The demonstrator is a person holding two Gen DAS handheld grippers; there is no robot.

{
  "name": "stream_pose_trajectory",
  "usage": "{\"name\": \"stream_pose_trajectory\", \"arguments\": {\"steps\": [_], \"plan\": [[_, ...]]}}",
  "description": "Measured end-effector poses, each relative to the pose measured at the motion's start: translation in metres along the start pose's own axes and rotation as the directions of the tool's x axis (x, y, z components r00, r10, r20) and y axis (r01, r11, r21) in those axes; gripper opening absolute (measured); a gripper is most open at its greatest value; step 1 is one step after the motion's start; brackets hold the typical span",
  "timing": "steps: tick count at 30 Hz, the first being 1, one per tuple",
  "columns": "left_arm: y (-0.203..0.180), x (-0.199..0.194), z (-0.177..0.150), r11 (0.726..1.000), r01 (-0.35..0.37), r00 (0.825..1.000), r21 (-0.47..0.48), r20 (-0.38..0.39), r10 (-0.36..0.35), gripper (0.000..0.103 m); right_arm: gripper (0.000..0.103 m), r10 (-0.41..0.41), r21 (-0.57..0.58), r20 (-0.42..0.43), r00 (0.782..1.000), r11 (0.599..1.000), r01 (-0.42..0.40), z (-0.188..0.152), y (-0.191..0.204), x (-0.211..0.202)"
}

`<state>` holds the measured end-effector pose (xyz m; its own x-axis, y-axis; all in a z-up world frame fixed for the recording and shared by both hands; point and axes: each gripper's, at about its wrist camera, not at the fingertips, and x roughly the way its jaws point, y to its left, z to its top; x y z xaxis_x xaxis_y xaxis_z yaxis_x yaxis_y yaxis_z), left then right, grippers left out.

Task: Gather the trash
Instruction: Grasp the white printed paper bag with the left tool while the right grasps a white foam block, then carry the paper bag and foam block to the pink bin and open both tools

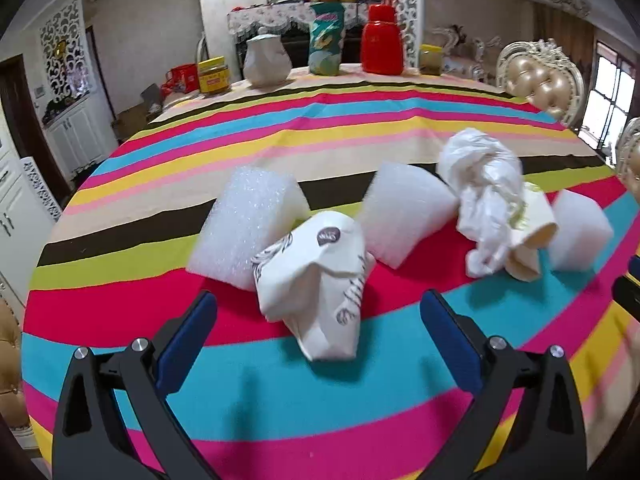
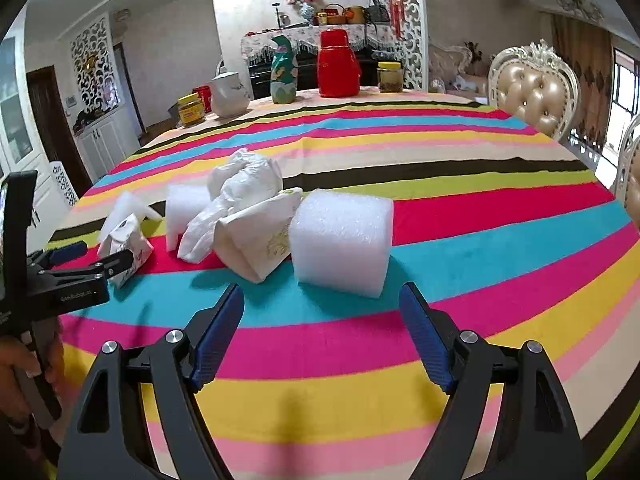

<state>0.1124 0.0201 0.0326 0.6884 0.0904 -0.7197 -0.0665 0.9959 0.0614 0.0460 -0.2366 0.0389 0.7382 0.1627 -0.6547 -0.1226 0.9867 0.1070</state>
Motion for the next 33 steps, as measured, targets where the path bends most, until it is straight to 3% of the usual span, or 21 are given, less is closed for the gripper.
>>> {"name": "stream_pose_trajectory", "arguments": {"steps": [8,13,18,20,22,25,26,28,29,33], "plan": [[-0.002,0.025,0.008,0.999,0.01,0.999,-0.053,-0.037,-0.012,0.098,0.079,-0.043,0.031,-0.028,0.999,0.999,0.044,0.014,-0.005,0.028],[0.009,0.042,0.008,0.988,0.091,0.989,-0.122,-0.108,-0.105,0.097,0.084,-0.064,0.033,-0.034,0.997,0.997,0.065,0.02,-0.002,0.044],[0.014,0.045,0.009,0.983,0.097,0.987,-0.153,-0.11,-0.114,0.095,0.084,-0.119,0.032,-0.06,0.991,0.992,0.121,0.025,-0.001,0.06],[0.012,0.042,0.01,0.985,0.089,0.989,-0.151,-0.102,-0.105,0.087,0.084,-0.119,0.05,-0.073,0.99,0.991,0.122,0.027,-0.003,0.064],[0.015,0.04,0.008,0.985,0.078,0.991,-0.155,-0.091,-0.093,0.068,0.084,-0.122,0.062,-0.08,0.989,0.99,0.127,0.029,-0.005,0.068],[0.015,0.039,0.007,0.985,0.082,0.991,-0.153,-0.09,-0.097,0.059,0.084,-0.122,0.066,-0.109,0.987,0.989,0.13,0.029,-0.005,0.074],[0.015,0.039,0.008,0.985,0.088,0.991,-0.152,-0.086,-0.102,0.058,0.083,-0.125,0.069,-0.115,0.986,0.989,0.133,0.029,-0.006,0.076],[0.014,0.035,0.006,0.982,0.123,0.988,-0.144,-0.074,-0.135,0.056,0.068,-0.11,0.077,-0.127,0.986,0.99,0.12,0.029,-0.008,0.078],[0.013,0.034,0.006,0.981,0.134,0.987,-0.138,-0.07,-0.144,0.056,0.065,-0.099,0.078,-0.124,0.987,0.991,0.109,0.029,-0.008,0.078],[0.013,0.024,0.004,0.979,0.161,0.986,-0.128,-0.021,-0.165,0.055,0.065,-0.116,0.088,-0.072,0.991,0.989,0.122,0.029,-0.009,0.067]]}}
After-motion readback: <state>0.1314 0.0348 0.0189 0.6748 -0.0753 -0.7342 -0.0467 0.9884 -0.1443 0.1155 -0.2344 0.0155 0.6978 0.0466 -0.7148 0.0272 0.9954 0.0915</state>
